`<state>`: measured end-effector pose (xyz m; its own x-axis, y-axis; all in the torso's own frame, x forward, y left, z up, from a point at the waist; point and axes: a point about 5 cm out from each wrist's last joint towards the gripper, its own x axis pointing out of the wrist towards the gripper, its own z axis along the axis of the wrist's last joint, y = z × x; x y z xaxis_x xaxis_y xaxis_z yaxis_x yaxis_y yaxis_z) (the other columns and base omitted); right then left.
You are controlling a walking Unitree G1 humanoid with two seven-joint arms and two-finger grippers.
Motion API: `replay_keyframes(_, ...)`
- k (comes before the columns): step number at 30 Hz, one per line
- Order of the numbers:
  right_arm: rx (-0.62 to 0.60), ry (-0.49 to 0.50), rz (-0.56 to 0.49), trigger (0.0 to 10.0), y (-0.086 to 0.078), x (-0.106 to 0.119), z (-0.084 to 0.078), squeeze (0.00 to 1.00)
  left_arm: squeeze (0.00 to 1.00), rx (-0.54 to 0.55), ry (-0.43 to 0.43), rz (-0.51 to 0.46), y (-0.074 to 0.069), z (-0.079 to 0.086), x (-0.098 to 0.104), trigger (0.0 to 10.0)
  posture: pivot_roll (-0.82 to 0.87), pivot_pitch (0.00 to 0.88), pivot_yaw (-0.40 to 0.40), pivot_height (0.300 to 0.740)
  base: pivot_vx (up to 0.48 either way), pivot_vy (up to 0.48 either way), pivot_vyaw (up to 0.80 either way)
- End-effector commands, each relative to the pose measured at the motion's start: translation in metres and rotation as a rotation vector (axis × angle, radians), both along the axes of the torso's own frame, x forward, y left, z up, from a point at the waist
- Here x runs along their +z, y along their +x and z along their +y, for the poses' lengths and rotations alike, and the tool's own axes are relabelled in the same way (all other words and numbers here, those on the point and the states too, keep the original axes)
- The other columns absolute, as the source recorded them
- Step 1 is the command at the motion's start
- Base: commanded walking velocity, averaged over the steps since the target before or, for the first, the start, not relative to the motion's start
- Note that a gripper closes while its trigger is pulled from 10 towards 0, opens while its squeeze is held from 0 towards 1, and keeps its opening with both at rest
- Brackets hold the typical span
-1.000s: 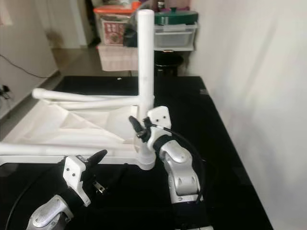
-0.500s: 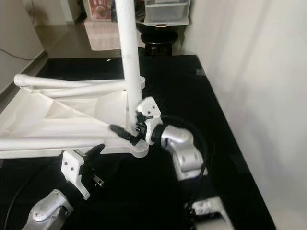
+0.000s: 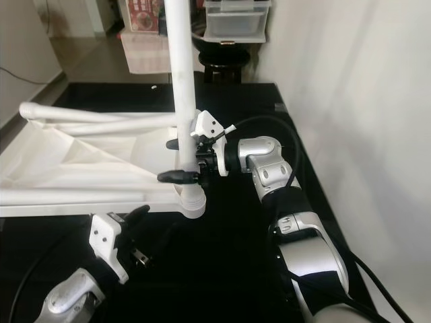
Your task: Building children table
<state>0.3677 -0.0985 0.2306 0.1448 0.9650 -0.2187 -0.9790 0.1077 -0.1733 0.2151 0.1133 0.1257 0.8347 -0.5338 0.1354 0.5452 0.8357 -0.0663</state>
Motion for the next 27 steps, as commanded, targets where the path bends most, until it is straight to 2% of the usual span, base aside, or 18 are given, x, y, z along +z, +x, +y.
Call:
replay_keyframes(1,0.061,0.01,-0.027,0.0,-0.001,0.01,0.009,0.0,0.0,0.003,0.012,0.014,-0.001,-0.001,-0.004,10.0,0.09,0.031,-0.052,0.74,0.0,0.0,0.0)
replay_keyframes(8,0.076,0.012,0.017,0.0,0.0,-0.004,-0.007,0.0,0.0,0.0,0.007,0.016,-0.002,-0.002,-0.003,10.0,0.07,0.037,-0.042,0.74,0.0,0.0,0.0)
replay_keyframes(11,-0.009,0.001,0.038,0.0,-0.004,-0.022,-0.023,0.0,0.0,-0.005,0.003,0.017,-0.002,-0.002,-0.003,10.0,0.06,0.046,-0.033,0.74,0.0,0.0,0.0)
replay_keyframes(12,-0.009,0.001,0.038,0.0,-0.004,-0.022,-0.023,0.0,0.0,-0.005,0.003,0.017,-0.002,-0.002,-0.003,10.0,0.06,0.046,-0.033,0.74,0.0,0.0,0.0)
replay_keyframes(13,-0.077,-0.006,0.062,0.0,-0.008,-0.034,-0.031,0.0,0.0,-0.007,0.002,0.018,-0.003,-0.002,-0.002,10.0,0.05,0.049,-0.03,0.74,0.0,0.0,0.0)
replay_keyframes(15,-0.077,-0.006,0.062,0.0,-0.008,-0.034,-0.031,0.0,0.0,-0.007,0.002,0.018,-0.003,-0.002,-0.002,10.0,0.05,0.049,-0.03,0.74,0.0,0.0,0.0)
replay_keyframes(16,-0.119,-0.012,0.079,0.0,-0.011,-0.041,-0.037,0.0,0.0,-0.008,0.001,0.019,-0.003,-0.001,-0.002,10.0,0.05,0.051,-0.029,0.74,0.0,0.0,0.0)
replay_keyframes(17,-0.533,0.093,0.085,0.0,-0.008,-0.062,-0.038,0.0,0.0,-0.009,0.001,0.019,-0.004,0.0,-0.002,10.0,0.04,0.062,-0.023,0.74,0.0,0.0,0.0)
replay_keyframes(18,-0.854,0.146,0.105,0.0,-0.008,-0.078,-0.046,0.0,0.0,-0.01,0.002,0.019,-0.005,0.002,-0.001,10.0,0.03,0.064,-0.017,0.74,0.0,0.0,0.0)
replay_keyframes(19,-1.164,0.147,0.094,0.0,-0.027,-0.097,-0.058,0.0,0.0,-0.011,0.003,0.019,-0.005,0.004,-0.001,10.0,0.02,0.066,-0.001,0.74,0.0,0.0,0.0)
replay_keyframes(21,-1.164,0.147,0.094,0.0,-0.027,-0.097,-0.058,0.0,0.0,-0.011,0.003,0.019,-0.005,0.004,-0.001,10.0,0.02,0.066,-0.001,0.74,0.0,0.0,0.0)
replay_keyframes(22,-1.232,0.168,0.135,0.0,-0.048,-0.11,-0.055,0.0,0.0,-0.011,0.005,0.019,-0.005,0.005,0.0,10.0,0.02,0.068,0.004,0.74,0.0,0.0,0.0)
replay_keyframes(23,-1.151,0.15,0.163,0.0,-0.064,-0.116,-0.041,0.0,0.0,-0.013,0.007,0.02,-0.004,0.007,-0.001,10.0,-0.01,0.067,0.018,0.74,0.0,0.0,0.0)
replay_keyframes(24,-1.128,0.138,0.138,0.0,-0.066,-0.116,-0.039,0.0,0.0,-0.02,0.008,0.023,-0.004,0.007,-0.001,10.0,0.0,0.059,0.008,0.74,0.0,0.0,0.0)
replay_keyframes(27,-1.092,0.127,0.061,0.0,-0.055,-0.108,-0.038,0.0,0.0,-0.038,0.01,0.029,-0.003,0.005,-0.002,10.0,0.03,0.058,-0.01,0.74,0.0,0.0,0.0)
